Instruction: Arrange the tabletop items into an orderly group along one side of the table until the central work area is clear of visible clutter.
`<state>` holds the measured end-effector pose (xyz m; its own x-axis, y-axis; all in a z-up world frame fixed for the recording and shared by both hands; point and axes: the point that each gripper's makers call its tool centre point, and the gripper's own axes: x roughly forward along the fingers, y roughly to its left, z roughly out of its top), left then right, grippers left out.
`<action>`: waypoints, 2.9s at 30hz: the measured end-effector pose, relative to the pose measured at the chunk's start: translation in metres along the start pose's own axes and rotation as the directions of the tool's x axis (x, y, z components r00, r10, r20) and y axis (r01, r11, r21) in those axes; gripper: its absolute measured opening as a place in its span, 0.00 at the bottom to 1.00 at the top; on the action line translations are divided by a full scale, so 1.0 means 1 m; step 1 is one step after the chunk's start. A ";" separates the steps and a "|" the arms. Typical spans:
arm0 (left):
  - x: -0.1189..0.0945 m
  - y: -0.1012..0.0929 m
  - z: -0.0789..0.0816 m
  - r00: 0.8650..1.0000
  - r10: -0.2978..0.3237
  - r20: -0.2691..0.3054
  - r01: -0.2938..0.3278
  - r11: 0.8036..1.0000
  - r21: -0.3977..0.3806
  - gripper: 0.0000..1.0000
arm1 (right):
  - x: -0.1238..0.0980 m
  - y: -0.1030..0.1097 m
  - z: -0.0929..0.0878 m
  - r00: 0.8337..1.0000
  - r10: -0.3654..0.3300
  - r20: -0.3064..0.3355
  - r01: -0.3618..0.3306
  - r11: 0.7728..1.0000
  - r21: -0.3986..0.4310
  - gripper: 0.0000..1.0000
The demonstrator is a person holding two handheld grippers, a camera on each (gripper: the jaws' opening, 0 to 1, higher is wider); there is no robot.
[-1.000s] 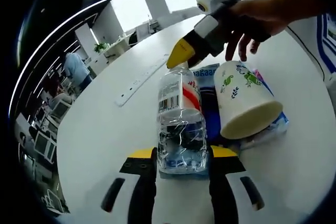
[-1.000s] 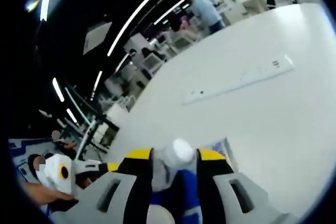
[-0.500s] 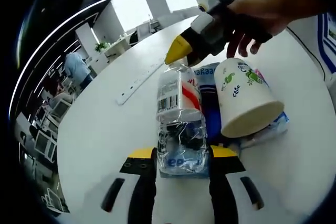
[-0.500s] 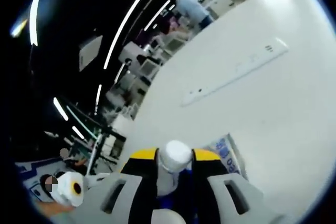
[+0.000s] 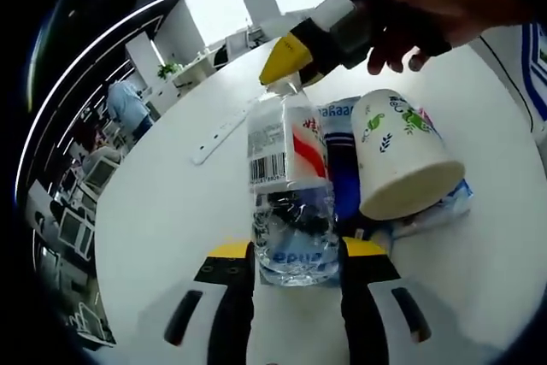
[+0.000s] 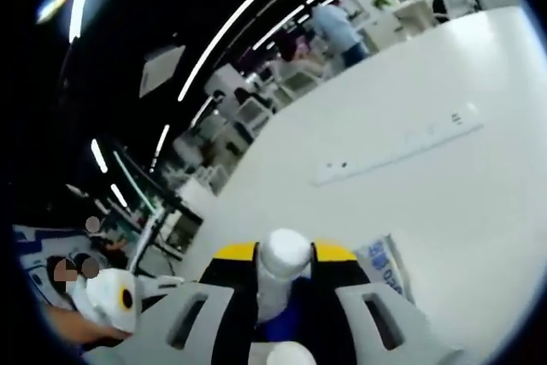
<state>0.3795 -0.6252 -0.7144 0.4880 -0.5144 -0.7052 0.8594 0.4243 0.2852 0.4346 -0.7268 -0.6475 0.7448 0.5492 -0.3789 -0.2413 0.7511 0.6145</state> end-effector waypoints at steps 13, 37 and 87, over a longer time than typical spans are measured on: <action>-0.001 0.001 0.004 1.000 0.029 0.007 -0.028 0.998 -0.047 0.41 | -0.003 0.023 0.007 1.000 -0.015 0.014 0.017 0.990 -0.141 0.18; 0.003 0.002 0.008 0.999 0.009 0.031 -0.006 0.995 -0.098 0.40 | -0.008 0.065 0.006 1.000 0.002 0.011 0.002 0.955 -0.296 0.18; -0.059 0.003 -0.051 0.987 -0.014 0.159 0.039 0.987 -0.155 0.38 | -0.005 0.180 -0.053 0.994 0.086 -0.067 -0.106 0.904 -0.415 0.17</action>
<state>0.3456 -0.5558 -0.7046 0.4937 -0.6325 -0.5968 0.8439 0.5140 0.1533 0.3545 -0.5754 -0.5719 0.6781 0.6348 -0.3704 -0.5548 0.7727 0.3083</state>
